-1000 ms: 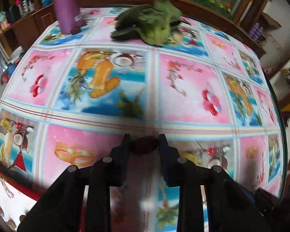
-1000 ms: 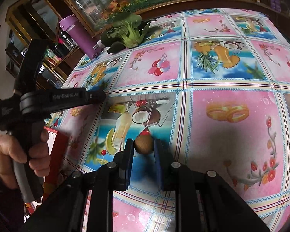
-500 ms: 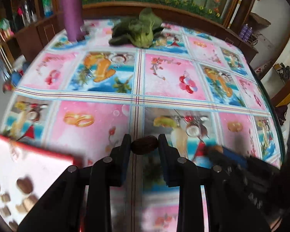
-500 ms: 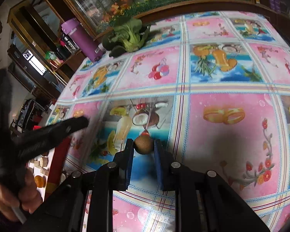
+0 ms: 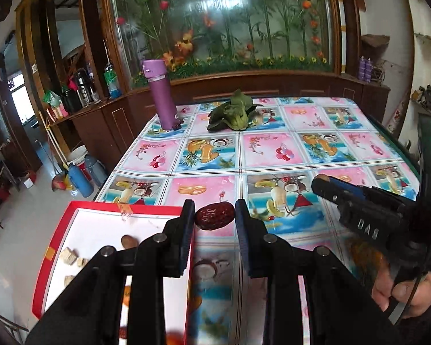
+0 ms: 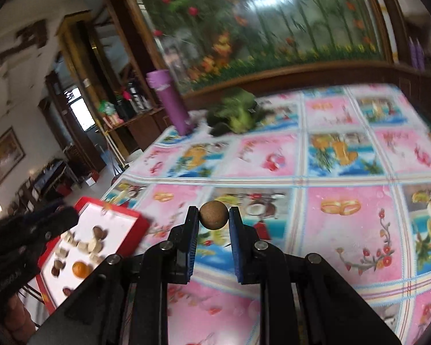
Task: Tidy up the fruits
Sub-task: 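Carry the nut and the red date over the white tray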
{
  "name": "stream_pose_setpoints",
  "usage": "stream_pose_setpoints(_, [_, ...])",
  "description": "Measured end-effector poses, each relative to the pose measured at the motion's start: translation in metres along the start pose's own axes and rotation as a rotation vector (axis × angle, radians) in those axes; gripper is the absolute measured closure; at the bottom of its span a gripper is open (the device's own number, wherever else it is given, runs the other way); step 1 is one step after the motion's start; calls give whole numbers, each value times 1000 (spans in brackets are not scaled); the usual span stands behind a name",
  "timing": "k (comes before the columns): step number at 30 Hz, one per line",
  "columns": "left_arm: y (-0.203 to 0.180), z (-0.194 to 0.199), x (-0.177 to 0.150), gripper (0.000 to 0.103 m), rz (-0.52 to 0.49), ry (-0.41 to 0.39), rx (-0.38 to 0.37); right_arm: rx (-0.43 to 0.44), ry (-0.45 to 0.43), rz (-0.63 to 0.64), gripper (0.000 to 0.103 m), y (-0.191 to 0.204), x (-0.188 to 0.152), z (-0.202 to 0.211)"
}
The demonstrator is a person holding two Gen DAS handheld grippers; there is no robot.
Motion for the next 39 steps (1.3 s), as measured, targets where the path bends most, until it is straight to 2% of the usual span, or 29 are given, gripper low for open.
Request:
stream_pose_setpoints(5, [10,18,-10,73,25,-29,-6,26,-37,32,84,29,-10,21])
stream_pose_setpoints(16, [40,42,-33,72,87,-53,-8,63,-15,118,84,80,-33,33])
stream_pose_setpoints(26, [46,47,-53,72,100,-43,-36,50,2,127,84,84,-48,33])
stream_pose_setpoints(34, [56,40,-75,73,123,2,-52,43,26,138,84,88,-58,30])
stream_pose_setpoints(39, [80,47,-85,73,157,5,-36,30,24,138,84,86,-59,31])
Point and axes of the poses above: each gripper's, at about its wrist camera, not at the fingertips, and z roughly against the way its jaws point, y to its left, x to its top, the point moved 10 cm from there along -z, roughly the way its jaws point, and after that the axes turned 2 degrees about -z, right-handed, at the moved point
